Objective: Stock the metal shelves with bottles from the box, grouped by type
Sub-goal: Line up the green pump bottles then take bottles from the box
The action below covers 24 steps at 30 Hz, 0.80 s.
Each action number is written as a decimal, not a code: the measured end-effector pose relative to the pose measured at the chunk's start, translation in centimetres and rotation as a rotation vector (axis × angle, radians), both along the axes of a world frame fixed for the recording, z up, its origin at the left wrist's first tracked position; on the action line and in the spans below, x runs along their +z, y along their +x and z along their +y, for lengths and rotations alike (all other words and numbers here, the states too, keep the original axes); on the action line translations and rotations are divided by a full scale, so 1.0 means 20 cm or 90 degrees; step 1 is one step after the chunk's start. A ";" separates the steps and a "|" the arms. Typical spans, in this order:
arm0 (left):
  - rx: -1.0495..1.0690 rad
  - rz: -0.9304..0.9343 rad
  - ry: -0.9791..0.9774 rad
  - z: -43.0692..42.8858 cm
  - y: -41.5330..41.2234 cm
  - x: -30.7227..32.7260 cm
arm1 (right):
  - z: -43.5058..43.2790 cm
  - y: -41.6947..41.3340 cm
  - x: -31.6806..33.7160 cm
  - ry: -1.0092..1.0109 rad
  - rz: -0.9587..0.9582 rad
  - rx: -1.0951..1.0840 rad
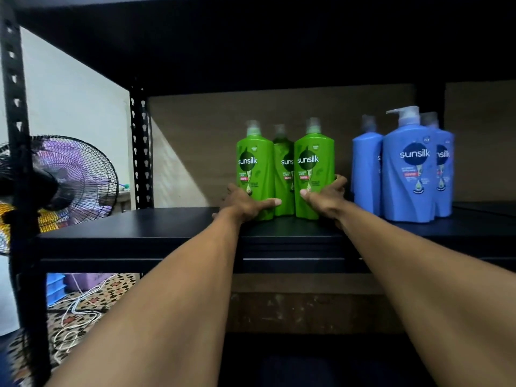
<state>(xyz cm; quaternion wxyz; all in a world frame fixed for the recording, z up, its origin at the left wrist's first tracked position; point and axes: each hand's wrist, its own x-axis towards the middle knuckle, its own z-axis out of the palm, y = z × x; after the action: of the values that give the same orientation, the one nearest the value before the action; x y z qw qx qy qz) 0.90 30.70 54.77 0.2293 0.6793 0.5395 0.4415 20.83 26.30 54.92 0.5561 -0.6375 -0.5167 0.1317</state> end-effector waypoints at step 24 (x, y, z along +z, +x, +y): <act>-0.039 0.010 0.509 -0.95 -0.14 -0.51 | -0.99 -0.30 -0.51 0.406 -0.125 0.052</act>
<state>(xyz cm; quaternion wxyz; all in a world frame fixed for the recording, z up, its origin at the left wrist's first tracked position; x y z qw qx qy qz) -1.97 11.69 44.55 -0.0444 0.7341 0.3060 0.6046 14.78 6.54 44.76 0.6691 -0.4199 -0.6084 -0.0763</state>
